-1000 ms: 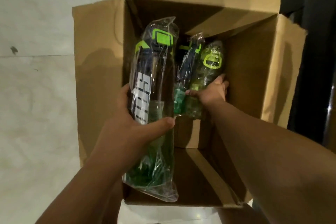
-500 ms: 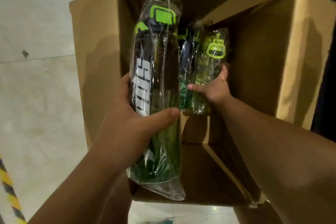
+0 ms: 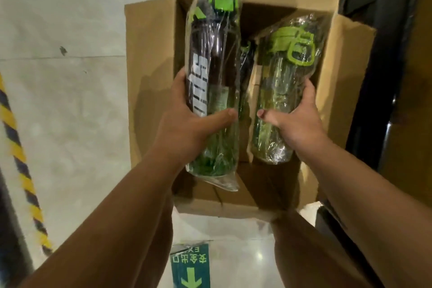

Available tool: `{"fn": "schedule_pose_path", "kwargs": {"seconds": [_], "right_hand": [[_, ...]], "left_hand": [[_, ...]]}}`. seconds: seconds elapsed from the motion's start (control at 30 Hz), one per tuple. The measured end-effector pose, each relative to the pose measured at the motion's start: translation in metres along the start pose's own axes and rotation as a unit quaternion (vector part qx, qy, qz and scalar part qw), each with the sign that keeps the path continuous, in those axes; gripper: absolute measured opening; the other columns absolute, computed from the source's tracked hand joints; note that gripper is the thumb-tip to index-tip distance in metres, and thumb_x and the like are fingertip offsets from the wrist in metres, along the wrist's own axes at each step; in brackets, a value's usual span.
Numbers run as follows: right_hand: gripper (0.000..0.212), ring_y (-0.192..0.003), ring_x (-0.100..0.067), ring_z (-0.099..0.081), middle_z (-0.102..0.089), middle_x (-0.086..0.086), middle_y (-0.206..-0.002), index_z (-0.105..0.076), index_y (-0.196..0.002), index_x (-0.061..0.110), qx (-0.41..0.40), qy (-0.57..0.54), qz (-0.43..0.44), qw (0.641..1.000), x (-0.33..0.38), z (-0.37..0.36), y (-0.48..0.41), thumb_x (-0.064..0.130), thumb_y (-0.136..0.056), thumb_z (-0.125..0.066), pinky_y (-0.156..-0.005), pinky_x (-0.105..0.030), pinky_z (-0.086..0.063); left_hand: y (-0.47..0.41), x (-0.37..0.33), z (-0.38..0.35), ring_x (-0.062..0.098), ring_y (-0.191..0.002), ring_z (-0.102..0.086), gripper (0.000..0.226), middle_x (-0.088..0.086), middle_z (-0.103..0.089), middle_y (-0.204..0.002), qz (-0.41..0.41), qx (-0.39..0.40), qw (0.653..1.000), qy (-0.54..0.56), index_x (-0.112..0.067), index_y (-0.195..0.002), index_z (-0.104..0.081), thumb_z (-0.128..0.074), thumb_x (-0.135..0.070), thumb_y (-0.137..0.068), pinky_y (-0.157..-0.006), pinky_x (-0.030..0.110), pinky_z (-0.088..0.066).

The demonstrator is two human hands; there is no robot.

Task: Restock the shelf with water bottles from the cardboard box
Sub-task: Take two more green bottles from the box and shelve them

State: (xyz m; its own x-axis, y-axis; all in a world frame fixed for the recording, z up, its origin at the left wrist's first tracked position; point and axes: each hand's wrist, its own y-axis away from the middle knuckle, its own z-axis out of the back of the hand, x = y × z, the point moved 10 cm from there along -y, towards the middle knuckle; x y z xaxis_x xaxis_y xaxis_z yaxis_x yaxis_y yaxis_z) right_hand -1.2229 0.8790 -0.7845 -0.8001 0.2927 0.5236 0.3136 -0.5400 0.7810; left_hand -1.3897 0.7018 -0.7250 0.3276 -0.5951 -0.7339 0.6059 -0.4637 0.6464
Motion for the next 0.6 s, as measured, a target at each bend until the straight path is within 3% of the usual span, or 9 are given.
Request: {"fn": "schedule_pose_path", "kwargs": {"seconds": [0.07,0.13,0.23,0.27,0.37,0.5,0.6], "right_hand": [[0.12,-0.149,-0.027,-0.022,-0.022,0.002,-0.165,-0.009,-0.157,0.041,-0.002,0.022,0.004,1.0,0.029,0.023,0.041,0.023,-0.071,-0.09,-0.119,-0.05,-0.023],[0.121,-0.145,-0.019,-0.024,-0.024,0.002,-0.164,-0.009,-0.157,0.04,-0.001,0.045,0.014,0.999,0.063,0.046,0.086,0.025,-0.069,-0.091,-0.118,-0.042,-0.023],[0.12,-0.138,-0.011,-0.026,-0.027,0.005,-0.161,-0.008,-0.158,0.038,0.007,0.069,0.032,0.997,0.127,0.077,0.16,0.023,-0.071,-0.09,-0.111,-0.032,-0.024],[0.12,-0.139,-0.012,-0.027,-0.026,0.005,-0.161,-0.007,-0.158,0.037,0.009,0.074,0.042,0.996,0.151,0.087,0.187,0.023,-0.072,-0.09,-0.11,-0.031,-0.024],[0.122,-0.148,-0.024,-0.025,-0.021,-0.001,-0.165,-0.004,-0.159,0.034,0.009,0.1,0.068,0.993,0.222,0.11,0.268,0.028,-0.072,-0.089,-0.115,-0.039,-0.024],[0.129,-0.144,-0.024,-0.036,-0.032,-0.002,-0.161,-0.009,-0.157,0.041,0.006,0.075,0.111,0.991,0.3,0.117,0.366,0.034,-0.062,-0.096,-0.118,-0.048,-0.032],[0.13,-0.139,-0.022,-0.043,-0.037,0.0,-0.158,-0.011,-0.157,0.042,-0.005,0.038,0.129,0.991,0.345,0.112,0.435,0.027,-0.059,-0.096,-0.113,-0.046,-0.039]], "left_hand": [[0.024,-0.035,0.01,0.012,-0.116,-0.064,0.095,-0.008,-0.062,-0.125,-0.009,-0.005,1.0,0.006,-0.014,-0.147,-0.037,-0.092,-0.022,-0.07,-0.093,0.038,-0.059],[0.054,-0.073,0.017,0.008,-0.114,-0.064,0.094,-0.018,-0.062,-0.12,-0.003,0.008,1.0,0.025,-0.02,-0.146,-0.037,-0.09,-0.024,-0.069,-0.091,0.032,-0.059],[0.108,-0.136,0.039,-0.014,-0.104,-0.06,0.089,-0.02,-0.059,-0.117,0.011,0.013,0.998,0.064,-0.024,-0.146,-0.035,-0.088,-0.016,-0.074,-0.084,0.011,-0.053],[0.127,-0.157,0.05,-0.018,-0.104,-0.058,0.09,-0.022,-0.056,-0.12,0.011,0.013,0.997,0.071,-0.026,-0.147,-0.034,-0.088,-0.018,-0.075,-0.086,0.01,-0.051],[0.182,-0.222,0.087,0.003,-0.118,-0.06,0.097,-0.013,-0.059,-0.13,-0.001,0.01,0.997,0.081,-0.033,-0.144,-0.034,-0.091,-0.035,-0.065,-0.101,0.034,-0.052],[0.248,-0.299,0.142,0.0,-0.109,-0.065,0.086,-0.004,-0.06,-0.128,-0.028,0.01,0.986,0.161,-0.023,-0.144,-0.035,-0.083,-0.001,-0.075,-0.093,0.024,-0.056],[0.296,-0.337,0.177,0.009,-0.114,-0.066,0.086,0.0,-0.062,-0.131,-0.043,0.023,0.984,0.17,-0.026,-0.145,-0.037,-0.083,-0.003,-0.077,-0.094,0.03,-0.057]]}}
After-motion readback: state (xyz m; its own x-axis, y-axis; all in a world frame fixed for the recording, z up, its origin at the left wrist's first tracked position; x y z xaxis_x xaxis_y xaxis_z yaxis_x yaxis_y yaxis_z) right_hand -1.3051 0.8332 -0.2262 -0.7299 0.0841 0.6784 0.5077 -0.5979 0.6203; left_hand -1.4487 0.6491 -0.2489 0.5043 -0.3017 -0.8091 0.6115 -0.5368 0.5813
